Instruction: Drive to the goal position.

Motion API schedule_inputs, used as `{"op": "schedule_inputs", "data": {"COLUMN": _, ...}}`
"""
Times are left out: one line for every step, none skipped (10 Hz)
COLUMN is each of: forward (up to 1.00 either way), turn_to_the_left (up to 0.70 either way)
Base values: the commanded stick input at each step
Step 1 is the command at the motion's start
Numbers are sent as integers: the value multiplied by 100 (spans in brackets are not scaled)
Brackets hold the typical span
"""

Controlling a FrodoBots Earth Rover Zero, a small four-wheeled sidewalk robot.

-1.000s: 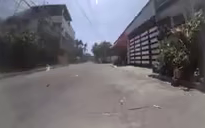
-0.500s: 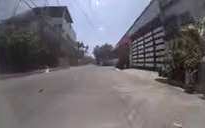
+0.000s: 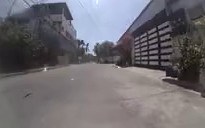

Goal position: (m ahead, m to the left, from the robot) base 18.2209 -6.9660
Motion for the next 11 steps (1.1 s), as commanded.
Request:
{"op": "schedule_inputs", "data": {"forward": 85, "turn_to_the_left": 0}}
{"op": "schedule_inputs", "data": {"forward": 85, "turn_to_the_left": 0}}
{"op": "schedule_inputs", "data": {"forward": 85, "turn_to_the_left": 0}}
{"op": "schedule_inputs", "data": {"forward": 85, "turn_to_the_left": 0}}
{"op": "schedule_inputs", "data": {"forward": 85, "turn_to_the_left": 0}}
{"op": "schedule_inputs", "data": {"forward": 85, "turn_to_the_left": 0}}
{"op": "schedule_inputs", "data": {"forward": 85, "turn_to_the_left": 0}}
{"op": "schedule_inputs", "data": {"forward": 85, "turn_to_the_left": 0}}
{"op": "schedule_inputs", "data": {"forward": 85, "turn_to_the_left": 0}}
{"op": "schedule_inputs", "data": {"forward": 85, "turn_to_the_left": 0}}
{"op": "schedule_inputs", "data": {"forward": 85, "turn_to_the_left": 0}}
